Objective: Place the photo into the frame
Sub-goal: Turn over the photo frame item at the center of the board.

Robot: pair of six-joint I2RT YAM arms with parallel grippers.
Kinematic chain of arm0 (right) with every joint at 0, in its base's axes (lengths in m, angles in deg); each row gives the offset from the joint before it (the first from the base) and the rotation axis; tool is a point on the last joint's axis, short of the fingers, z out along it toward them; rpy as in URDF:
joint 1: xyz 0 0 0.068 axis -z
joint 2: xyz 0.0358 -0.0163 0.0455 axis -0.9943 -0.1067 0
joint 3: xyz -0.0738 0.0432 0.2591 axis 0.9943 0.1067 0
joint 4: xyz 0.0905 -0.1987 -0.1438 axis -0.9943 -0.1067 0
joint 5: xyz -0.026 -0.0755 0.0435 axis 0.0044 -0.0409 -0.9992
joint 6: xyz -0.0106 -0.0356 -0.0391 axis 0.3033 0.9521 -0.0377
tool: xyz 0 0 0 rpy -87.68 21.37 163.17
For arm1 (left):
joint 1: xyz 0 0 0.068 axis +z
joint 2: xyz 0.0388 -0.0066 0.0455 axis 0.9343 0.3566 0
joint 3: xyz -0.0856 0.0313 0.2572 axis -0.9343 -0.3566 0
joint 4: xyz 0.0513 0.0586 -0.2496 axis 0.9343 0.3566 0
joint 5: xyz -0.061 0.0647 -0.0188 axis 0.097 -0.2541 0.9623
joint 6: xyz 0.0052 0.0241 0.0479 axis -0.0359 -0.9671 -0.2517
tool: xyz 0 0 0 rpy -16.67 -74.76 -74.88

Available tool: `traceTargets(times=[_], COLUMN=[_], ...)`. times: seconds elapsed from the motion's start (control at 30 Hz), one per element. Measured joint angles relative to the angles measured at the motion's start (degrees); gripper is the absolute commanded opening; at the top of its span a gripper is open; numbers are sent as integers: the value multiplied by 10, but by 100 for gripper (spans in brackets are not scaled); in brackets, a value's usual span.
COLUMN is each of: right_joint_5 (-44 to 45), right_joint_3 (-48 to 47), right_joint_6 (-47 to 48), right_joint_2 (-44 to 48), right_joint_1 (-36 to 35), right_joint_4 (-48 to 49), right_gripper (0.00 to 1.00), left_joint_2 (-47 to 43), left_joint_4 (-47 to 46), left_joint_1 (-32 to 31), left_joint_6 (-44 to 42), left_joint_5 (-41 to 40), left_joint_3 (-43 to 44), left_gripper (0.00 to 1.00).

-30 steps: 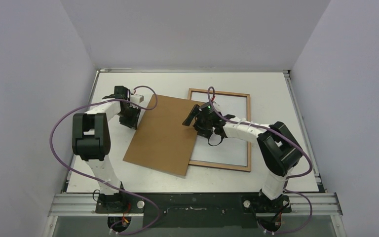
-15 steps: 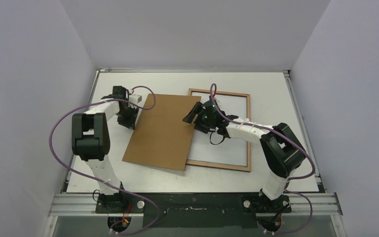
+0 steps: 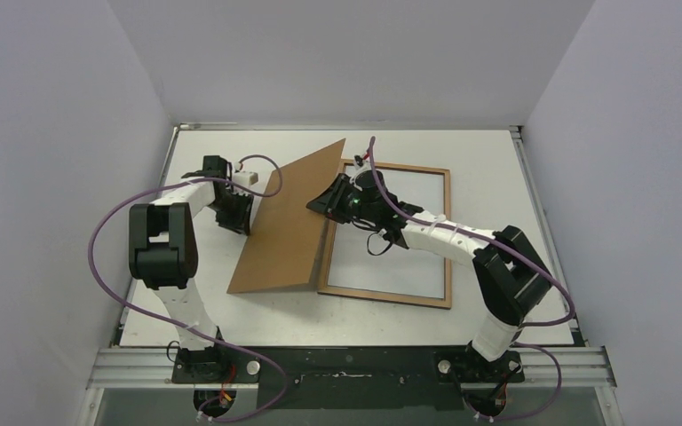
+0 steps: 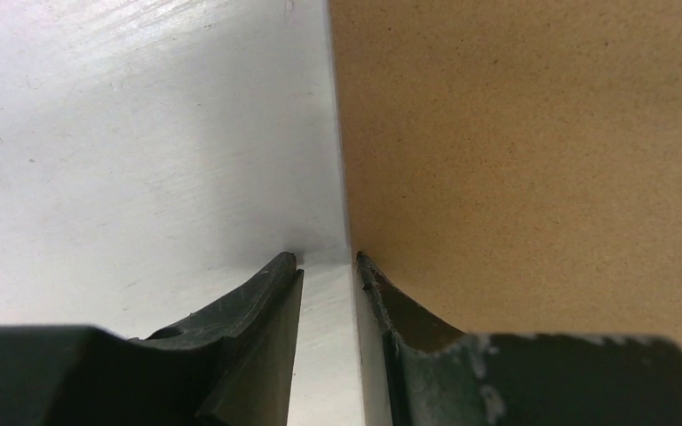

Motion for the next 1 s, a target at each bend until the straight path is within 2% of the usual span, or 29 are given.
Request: traceTargets(times=[0.1, 0.17, 0.27, 0.43, 0.57, 0.77, 0.83, 0.87, 1.0], right_joint_5=[3, 13, 30, 49, 53, 89, 111, 120, 153], right_joint_3=[-6, -22, -54, -107, -141, -192, -198, -198, -197], right_joint_6=[3, 14, 34, 66, 114, 249, 307, 331, 441], right_joint_2=[-6, -9, -9, -9, -9, 25, 56, 71, 150], right_joint_1=[2, 5, -1, -12, -17, -30, -38, -42, -68], right_joint_4=[-27, -63, -118, -151, -172, -207, -207, -206, -174], right_gripper=[15, 11, 6, 5, 5, 5, 5, 5, 5], left_joint_2=[0, 0, 0, -22, -64, -101, -101, -100, -96], left_joint_4=[3, 13, 47, 104, 128, 183, 198, 206, 232], left_joint_1=[1, 4, 12, 40, 54, 73, 93, 105, 146], left_joint_6=[0, 2, 8, 19, 33, 70, 87, 96, 126], left_joint_5=[3, 12, 33, 70, 98, 181, 205, 217, 236], left_joint_3=[1, 6, 32, 152, 288, 463, 494, 505, 533], left_gripper=[29, 37, 43, 61, 67, 70, 82, 98, 96])
